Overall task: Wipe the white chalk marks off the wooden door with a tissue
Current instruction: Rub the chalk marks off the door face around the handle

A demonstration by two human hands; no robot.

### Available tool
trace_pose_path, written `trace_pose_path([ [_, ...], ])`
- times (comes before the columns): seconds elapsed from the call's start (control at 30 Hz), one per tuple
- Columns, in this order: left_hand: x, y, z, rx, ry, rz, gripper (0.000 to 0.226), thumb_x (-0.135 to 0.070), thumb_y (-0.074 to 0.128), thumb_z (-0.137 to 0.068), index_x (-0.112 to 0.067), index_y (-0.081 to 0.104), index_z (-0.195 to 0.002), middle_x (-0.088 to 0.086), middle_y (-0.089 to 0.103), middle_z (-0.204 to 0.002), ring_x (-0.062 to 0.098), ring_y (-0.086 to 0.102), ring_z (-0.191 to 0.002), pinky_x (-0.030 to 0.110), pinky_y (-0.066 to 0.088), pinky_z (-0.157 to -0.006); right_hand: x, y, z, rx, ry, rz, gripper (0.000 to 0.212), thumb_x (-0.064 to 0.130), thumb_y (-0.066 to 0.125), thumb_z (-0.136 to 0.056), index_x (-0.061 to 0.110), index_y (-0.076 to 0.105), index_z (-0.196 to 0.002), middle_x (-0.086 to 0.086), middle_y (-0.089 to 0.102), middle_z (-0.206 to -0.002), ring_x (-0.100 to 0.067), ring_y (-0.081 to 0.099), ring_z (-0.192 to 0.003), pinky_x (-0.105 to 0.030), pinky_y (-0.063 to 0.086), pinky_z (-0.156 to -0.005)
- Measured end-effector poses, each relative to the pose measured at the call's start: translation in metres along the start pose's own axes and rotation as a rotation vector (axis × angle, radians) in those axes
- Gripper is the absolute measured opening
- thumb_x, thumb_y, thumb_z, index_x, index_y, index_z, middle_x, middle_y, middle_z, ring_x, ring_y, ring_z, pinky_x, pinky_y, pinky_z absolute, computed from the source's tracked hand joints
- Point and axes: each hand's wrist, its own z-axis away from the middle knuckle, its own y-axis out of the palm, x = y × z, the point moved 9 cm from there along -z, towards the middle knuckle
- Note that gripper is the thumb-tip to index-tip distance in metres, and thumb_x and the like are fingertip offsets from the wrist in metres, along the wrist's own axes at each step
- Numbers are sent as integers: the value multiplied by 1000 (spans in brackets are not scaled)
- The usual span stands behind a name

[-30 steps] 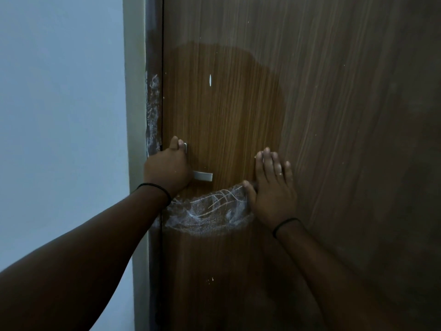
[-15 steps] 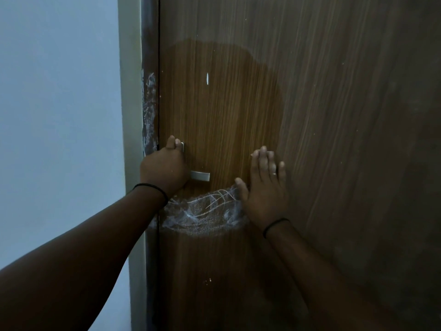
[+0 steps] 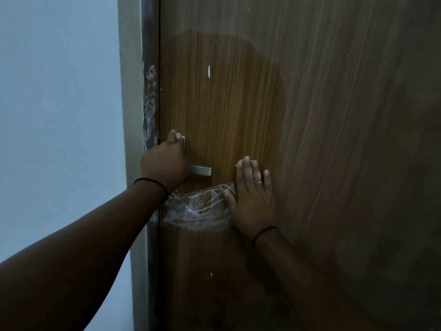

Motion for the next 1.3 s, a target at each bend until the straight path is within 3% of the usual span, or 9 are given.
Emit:
trace_pose_path([
  [0.1,-2,-2,0,-6,20,-6,49,-24,38,-99,-8,38,-145,12,38,-153,35,67,-91,35,47,-62,2,23,23,59,-87,23,73,56,25,-101,16,-1,-156,-2,-10,-164,-17,-11,-150,-44,-4,-122],
  [0.2,-2,-4,2,-9,20,9,48,-23,38,-99,-7,39,-145,14,40,-152,35,68,-85,33,44,-59,-27,28,45,54,-102,80,68,52,24,-102,18,3,-156,-1,-4,-164,-17,-3,-151,-44,-1,-122],
  [0.4,-3,-5,3,-5,2,22,50,-21,39,-98,-6,37,-146,15,40,-152,36,67,-88,36,48,-62,-35,0,17,-30,91,49,70,53,18,-102,12,-1,-156,-7,-7,-164,-20,-10,-151,-43,-3,-122],
  [0.6,-2,-7,2,-3,3,10,48,-21,38,-99,-8,38,-145,12,42,-150,36,66,-92,39,51,-65,-26,37,62,159,-43,91,72,57,16,-101,17,-9,-155,-2,-14,-163,-16,-16,-149,-40,-10,-121],
  [0.83,-5,-1,1,22,20,1,56,-22,45,-95,-6,33,-147,14,32,-155,38,65,-97,40,51,-69,-28,8,27,31,45,23,73,55,19,-101,13,-5,-155,-6,-12,-163,-19,-15,-150,-42,-5,-122],
  [1.03,-4,-3,1,45,8,-10,58,-20,49,-93,-6,34,-147,13,33,-155,37,64,-100,40,51,-70,0,53,64,195,-105,68,72,56,24,-101,17,-4,-155,-2,-14,-162,-18,-10,-150,-40,-11,-120],
  [1.2,-4,-2,3,42,14,-12,58,-20,47,-94,-6,32,-148,13,32,-156,37,65,-99,43,52,-72,-31,25,50,58,18,63,72,55,21,-101,14,1,-156,-5,-5,-164,-20,-6,-151,-45,0,-123],
  [1.3,-4,-2,2,43,11,1,56,-20,44,-95,-6,31,-148,14,31,-156,39,64,-102,45,52,-76,-12,23,33,41,2,46,77,59,22,-99,11,0,-155,-8,-7,-164,-21,-9,-151,-45,0,-122],
])
